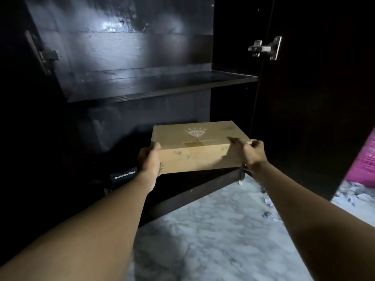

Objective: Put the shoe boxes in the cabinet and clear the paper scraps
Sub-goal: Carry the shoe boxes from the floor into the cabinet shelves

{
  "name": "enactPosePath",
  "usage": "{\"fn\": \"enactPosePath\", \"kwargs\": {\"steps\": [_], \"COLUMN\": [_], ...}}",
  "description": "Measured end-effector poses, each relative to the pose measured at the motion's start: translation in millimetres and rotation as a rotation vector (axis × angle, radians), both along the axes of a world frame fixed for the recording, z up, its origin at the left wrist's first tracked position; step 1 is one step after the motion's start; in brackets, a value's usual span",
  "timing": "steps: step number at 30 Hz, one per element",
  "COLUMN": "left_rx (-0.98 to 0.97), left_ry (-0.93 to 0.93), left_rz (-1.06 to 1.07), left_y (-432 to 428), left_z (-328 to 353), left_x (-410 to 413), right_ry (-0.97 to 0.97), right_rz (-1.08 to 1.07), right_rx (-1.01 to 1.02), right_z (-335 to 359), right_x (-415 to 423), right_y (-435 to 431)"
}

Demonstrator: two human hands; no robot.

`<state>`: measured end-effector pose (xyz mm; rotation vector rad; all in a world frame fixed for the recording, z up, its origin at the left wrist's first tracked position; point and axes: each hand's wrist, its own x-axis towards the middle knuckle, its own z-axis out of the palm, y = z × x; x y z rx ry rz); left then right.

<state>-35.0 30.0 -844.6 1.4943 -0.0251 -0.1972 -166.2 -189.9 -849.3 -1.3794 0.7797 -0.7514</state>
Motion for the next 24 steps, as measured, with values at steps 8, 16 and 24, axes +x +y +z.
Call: {"fn": "enactPosePath", "kwargs": {"steps": [8, 16, 24], "left_rx": [0.024, -0.02, 0.285], "left_ry": [0.046, 0.079, -0.074], "left_rz": [0.199, 0.403, 0.401], "left_y": [47.5, 56.9, 53.5], "left_z": [-16.5, -42.2, -63.8], "left_x": [45.9, 83.7, 111.9], "right_ry": [-0.084, -0.112, -0.144], "right_rz": [0.158, 0.255, 0.192], "right_rx": [0.136, 0.066, 0.045], "right_z": [-40.4, -69.0, -85.9], "right_x": [90.9, 150.4, 194.5], "right_y": [37.4, 48.3, 67.2]}}
